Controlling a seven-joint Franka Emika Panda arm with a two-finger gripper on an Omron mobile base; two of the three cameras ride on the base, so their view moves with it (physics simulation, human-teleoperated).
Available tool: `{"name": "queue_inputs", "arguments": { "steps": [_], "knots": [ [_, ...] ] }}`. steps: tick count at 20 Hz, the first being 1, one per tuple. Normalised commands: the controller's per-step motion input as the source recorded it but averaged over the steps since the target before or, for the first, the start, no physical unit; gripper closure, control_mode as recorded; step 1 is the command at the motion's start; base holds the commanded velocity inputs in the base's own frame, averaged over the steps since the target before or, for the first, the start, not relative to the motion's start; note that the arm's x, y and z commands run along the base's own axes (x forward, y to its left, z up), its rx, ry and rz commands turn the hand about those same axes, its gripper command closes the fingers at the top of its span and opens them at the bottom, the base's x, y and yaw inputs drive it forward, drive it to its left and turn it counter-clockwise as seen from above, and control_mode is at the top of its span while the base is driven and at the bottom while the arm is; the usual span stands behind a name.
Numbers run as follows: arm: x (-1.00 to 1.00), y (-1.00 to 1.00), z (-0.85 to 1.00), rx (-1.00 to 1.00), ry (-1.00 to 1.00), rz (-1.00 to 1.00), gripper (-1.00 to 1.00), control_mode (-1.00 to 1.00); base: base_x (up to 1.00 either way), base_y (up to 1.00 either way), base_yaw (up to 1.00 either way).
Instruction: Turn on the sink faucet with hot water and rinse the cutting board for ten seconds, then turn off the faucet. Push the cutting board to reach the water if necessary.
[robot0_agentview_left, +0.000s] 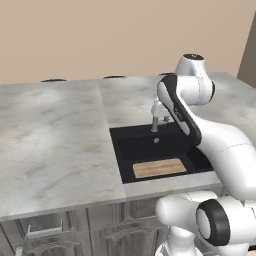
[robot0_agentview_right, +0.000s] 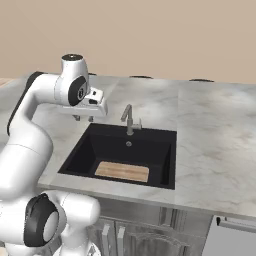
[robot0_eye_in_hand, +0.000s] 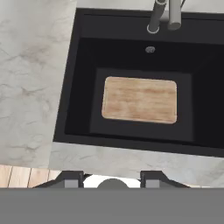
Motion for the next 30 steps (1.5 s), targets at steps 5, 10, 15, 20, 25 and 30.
{"name": "queue_inputs", "arguments": {
  "steps": [5, 10, 15, 20, 25, 30],
  "knots": [
    [0.07, -0.24, 0.0, 0.01, 0.0, 0.0, -1.0, -1.0, 0.0, 0.0, 0.0],
    [0.2, -0.58, 0.0, 0.06, -0.04, 0.0, -1.0, -1.0, 0.0, 0.0, 0.0],
    [0.31, -0.62, 0.0, 0.08, -0.06, 0.01, -1.0, -1.0, 0.0, 0.0, 0.0],
    [0.25, -0.6, -0.18, 0.1, -0.19, 0.09, -1.0, -1.0, 0.0, 0.0, 0.0],
    [0.27, -0.46, -0.46, 0.08, -0.35, 0.2, -1.0, -1.0, 0.0, 0.0, 0.0],
    [0.38, -0.34, -0.65, 0.04, -0.34, 0.2, -1.0, -1.0, 0.0, 0.0, 0.0]
  ]
}}
